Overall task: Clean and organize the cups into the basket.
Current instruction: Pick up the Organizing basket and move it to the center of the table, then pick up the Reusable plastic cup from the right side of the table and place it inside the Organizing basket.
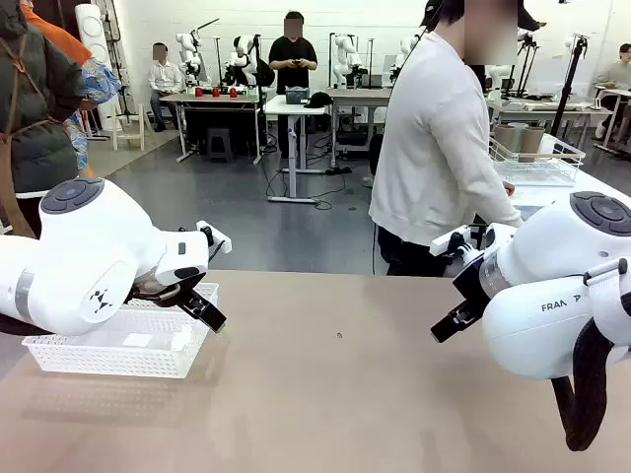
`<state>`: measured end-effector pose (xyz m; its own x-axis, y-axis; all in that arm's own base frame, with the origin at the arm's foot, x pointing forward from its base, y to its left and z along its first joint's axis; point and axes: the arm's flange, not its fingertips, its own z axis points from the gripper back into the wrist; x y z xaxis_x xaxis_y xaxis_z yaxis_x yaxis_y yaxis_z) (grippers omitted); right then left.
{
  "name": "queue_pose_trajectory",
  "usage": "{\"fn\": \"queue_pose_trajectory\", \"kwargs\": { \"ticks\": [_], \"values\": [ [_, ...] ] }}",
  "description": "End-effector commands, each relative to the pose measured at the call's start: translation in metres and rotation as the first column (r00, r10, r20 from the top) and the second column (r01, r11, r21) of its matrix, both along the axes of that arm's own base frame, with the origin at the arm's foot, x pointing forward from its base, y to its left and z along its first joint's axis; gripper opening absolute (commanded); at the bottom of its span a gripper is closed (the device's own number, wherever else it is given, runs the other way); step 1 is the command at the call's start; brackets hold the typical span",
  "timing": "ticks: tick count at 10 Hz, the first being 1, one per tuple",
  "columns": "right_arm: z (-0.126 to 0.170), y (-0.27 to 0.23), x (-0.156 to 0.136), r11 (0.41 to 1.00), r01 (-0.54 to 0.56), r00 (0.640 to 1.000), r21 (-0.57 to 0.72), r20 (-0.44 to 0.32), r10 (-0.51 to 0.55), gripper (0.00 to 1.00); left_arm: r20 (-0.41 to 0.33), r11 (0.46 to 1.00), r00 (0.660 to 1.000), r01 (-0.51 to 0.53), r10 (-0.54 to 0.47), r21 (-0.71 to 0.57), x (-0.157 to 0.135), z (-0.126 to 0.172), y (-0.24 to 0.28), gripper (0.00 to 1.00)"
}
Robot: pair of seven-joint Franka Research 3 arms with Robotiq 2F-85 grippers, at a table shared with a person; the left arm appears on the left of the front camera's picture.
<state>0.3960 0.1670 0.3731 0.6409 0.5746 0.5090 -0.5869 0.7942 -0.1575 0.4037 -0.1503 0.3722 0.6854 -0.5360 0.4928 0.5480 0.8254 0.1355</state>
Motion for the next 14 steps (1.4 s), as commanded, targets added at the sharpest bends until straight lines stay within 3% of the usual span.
{"fn": "queue_pose_trajectory", "kwargs": {
  "ticks": [1,14],
  "values": [
    [0.0,0.0,0.0,1.0,0.0,1.0,0.0,0.0,0.0,1.0,0.0,1.0,1.0,0.0,0.0,0.0,-0.0001,-0.0001,0.0,1.0],
    [0.0,0.0,0.0,1.0,0.0,1.0,0.0,0.0,0.0,1.0,0.0,1.0,1.0,0.0,0.0,0.0,-0.0001,-0.0001,0.0,1.0]
  ]
}}
